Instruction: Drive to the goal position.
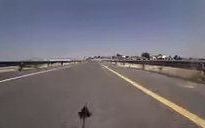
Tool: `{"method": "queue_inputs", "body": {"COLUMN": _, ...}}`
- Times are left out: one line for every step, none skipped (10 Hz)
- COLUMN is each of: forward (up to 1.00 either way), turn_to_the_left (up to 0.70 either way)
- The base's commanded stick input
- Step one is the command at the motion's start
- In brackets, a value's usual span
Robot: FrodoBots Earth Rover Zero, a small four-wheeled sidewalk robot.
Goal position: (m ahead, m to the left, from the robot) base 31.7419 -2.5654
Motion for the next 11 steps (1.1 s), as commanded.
{"method": "queue_inputs", "body": {"forward": 1.00, "turn_to_the_left": -0.01}}
{"method": "queue_inputs", "body": {"forward": 1.00, "turn_to_the_left": -0.01}}
{"method": "queue_inputs", "body": {"forward": 1.00, "turn_to_the_left": -0.01}}
{"method": "queue_inputs", "body": {"forward": 1.00, "turn_to_the_left": -0.01}}
{"method": "queue_inputs", "body": {"forward": 1.00, "turn_to_the_left": -0.01}}
{"method": "queue_inputs", "body": {"forward": 1.00, "turn_to_the_left": -0.01}}
{"method": "queue_inputs", "body": {"forward": 1.00, "turn_to_the_left": -0.01}}
{"method": "queue_inputs", "body": {"forward": 1.00, "turn_to_the_left": -0.01}}
{"method": "queue_inputs", "body": {"forward": 1.00, "turn_to_the_left": -0.01}}
{"method": "queue_inputs", "body": {"forward": 1.00, "turn_to_the_left": -0.01}}
{"method": "queue_inputs", "body": {"forward": 1.00, "turn_to_the_left": -0.01}}
